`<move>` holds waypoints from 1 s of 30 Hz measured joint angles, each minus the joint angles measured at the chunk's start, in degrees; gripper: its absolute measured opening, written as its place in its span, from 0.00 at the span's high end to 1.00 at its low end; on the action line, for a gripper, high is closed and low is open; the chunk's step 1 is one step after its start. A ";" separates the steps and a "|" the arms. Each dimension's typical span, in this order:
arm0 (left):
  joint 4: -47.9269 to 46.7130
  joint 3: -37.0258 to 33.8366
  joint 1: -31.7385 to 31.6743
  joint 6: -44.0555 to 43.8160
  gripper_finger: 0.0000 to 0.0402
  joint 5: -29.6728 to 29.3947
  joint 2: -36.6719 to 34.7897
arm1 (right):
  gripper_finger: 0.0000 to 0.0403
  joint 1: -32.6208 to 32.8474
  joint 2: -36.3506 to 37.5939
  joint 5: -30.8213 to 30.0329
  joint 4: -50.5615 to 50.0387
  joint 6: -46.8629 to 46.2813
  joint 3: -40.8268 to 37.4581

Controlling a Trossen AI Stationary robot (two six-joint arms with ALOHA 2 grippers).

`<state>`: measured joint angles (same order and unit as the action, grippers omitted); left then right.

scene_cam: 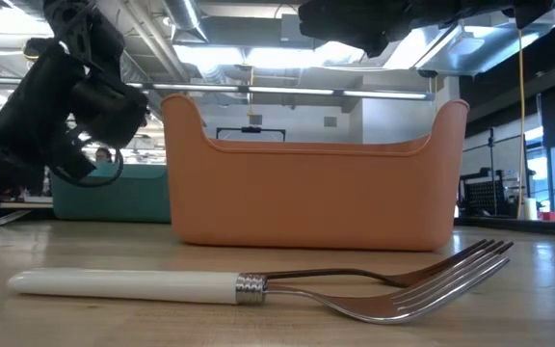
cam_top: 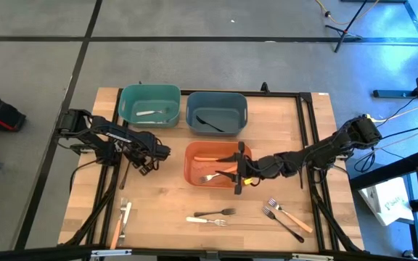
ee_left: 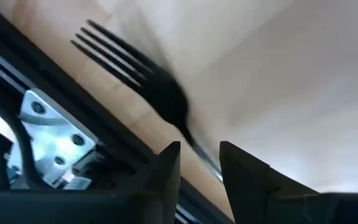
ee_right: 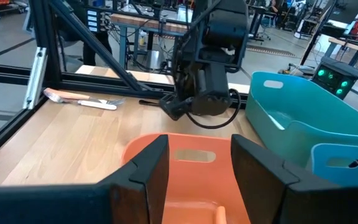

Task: Sort silverware by color (type)
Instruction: Put the black fork into the blue bin

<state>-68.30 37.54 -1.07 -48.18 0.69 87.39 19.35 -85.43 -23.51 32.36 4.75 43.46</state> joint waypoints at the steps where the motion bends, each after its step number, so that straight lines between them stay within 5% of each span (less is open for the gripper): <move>1: -0.24 0.56 0.16 -0.58 0.74 0.16 0.00 | 0.60 -0.02 0.00 0.00 0.09 0.00 0.00; 17: -3.07 2.46 2.42 -2.71 0.83 2.25 0.80 | 0.60 0.11 0.00 0.15 -0.96 -0.02 0.00; 30: -2.43 2.15 3.82 -2.32 0.83 0.18 11.59 | 0.60 0.11 0.00 0.17 -0.83 -0.41 0.00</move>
<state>-70.73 39.69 2.74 -50.50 0.87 98.99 19.46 -85.43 -23.33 31.53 4.34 43.46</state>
